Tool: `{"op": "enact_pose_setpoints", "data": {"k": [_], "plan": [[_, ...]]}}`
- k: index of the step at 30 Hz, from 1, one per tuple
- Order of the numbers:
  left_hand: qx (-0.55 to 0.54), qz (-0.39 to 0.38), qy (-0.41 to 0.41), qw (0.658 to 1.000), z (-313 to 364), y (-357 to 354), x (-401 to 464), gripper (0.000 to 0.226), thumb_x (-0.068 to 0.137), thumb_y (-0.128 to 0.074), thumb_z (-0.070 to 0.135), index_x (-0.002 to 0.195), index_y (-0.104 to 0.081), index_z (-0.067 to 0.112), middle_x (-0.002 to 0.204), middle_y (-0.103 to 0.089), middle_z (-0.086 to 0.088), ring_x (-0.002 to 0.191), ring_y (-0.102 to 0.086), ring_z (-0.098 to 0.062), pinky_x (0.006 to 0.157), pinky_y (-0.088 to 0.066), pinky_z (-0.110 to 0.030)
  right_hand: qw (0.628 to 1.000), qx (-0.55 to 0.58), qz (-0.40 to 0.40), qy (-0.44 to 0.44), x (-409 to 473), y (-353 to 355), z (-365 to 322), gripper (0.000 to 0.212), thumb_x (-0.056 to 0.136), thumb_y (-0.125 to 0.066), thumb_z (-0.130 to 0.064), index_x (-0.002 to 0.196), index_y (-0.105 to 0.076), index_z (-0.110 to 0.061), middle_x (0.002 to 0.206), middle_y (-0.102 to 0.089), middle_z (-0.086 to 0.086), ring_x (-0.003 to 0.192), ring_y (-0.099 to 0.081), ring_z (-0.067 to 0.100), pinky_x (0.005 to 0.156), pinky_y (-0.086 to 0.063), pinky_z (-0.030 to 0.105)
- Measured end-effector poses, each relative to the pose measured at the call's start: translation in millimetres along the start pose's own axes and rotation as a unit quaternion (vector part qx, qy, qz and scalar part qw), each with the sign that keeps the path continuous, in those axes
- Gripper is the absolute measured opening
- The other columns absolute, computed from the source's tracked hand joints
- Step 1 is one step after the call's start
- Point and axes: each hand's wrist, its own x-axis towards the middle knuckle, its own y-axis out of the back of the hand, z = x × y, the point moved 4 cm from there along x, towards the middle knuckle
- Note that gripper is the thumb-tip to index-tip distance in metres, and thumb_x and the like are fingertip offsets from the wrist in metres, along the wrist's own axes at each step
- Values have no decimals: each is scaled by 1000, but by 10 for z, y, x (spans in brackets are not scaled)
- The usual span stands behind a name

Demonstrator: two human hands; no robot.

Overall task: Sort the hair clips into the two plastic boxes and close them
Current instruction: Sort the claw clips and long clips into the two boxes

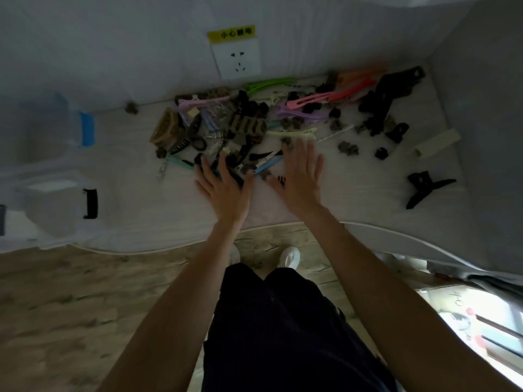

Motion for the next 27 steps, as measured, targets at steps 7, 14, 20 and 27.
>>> {"op": "enact_pose_setpoints", "data": {"k": [7,14,20,27], "plan": [[-15,80,-207,975,469,63,-226,48,87,-55,41,126,-49,15,142,-40,-15,135,-29,-34,112,-22,-45,967,134,215,-2,-483,612,909,41,88,-52,-35,126,-48,-20,139,-46,17,132,-27,30,108,-31,51],[131,-67,-354,924,940,-352,-310,65,89,-50,50,145,-24,31,156,-13,-7,145,-3,-27,116,3,-47,922,163,218,-277,-892,824,2129,72,80,-53,-53,143,-30,-29,154,-13,20,139,-14,43,111,-20,56],[188,-78,-328,922,937,-475,-164,61,93,-40,49,146,-18,30,158,-5,-6,145,3,-24,115,10,-46,922,258,179,-226,-86,836,2167,66,86,-51,-48,144,-25,-29,156,-6,20,144,-4,34,118,-7,47],[158,29,-298,941,664,-191,-126,74,81,-56,57,144,-25,31,156,-14,-11,144,-2,-29,113,5,-52,948,282,101,-112,574,604,1492,63,85,-58,-48,141,-35,-31,156,-12,13,144,-11,32,116,-18,51]]}}
